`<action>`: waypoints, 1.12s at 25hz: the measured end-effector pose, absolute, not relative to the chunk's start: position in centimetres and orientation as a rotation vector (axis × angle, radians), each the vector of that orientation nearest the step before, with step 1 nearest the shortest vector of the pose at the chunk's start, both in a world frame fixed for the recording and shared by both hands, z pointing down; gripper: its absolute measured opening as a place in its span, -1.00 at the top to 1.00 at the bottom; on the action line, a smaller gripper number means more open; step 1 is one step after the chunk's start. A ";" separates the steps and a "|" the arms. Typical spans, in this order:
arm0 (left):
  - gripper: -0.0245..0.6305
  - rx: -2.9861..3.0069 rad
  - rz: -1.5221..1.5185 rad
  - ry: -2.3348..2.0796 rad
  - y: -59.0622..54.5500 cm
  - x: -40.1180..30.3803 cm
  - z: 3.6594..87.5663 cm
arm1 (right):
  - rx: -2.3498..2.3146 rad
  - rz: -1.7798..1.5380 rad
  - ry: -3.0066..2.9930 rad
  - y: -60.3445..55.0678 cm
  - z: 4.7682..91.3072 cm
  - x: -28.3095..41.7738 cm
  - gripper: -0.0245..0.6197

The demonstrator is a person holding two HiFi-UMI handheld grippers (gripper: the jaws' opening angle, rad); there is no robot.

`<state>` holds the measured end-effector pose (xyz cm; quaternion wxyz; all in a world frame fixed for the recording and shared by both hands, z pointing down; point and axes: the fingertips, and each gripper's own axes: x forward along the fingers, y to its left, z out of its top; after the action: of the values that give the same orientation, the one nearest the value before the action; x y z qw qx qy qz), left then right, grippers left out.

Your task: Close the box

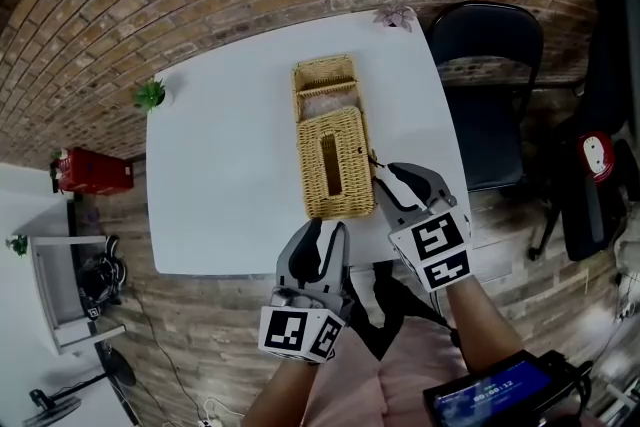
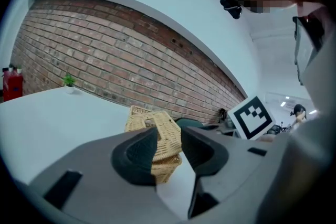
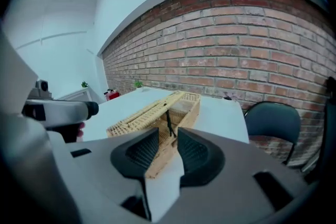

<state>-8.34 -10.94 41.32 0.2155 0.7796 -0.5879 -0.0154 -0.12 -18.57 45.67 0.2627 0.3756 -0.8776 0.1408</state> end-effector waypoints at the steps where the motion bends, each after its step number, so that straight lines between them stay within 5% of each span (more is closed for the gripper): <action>1: 0.47 2.157 -0.047 -1.636 -11.0 -8.6 41.3 | 1.036 0.378 -2.361 -18.7 45.7 0.3 0.57; 12: 0.47 2.173 -0.105 -1.679 -12.6 -9.8 39.7 | 1.108 0.316 -2.390 -20.0 43.3 1.0 0.57; 20: 0.49 2.265 -0.253 -1.764 -14.4 -10.7 30.7 | 1.170 0.179 -2.584 -19.4 34.5 0.6 0.59; 28: 0.86 2.351 -0.258 -1.978 -16.1 -11.3 22.0 | 1.286 -0.083 -2.737 -19.8 23.9 0.7 0.89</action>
<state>-11.30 -16.05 22.02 0.0293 0.7623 -0.6412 -0.0835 0.66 -19.79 23.94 0.0582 0.4243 -0.9032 -0.0275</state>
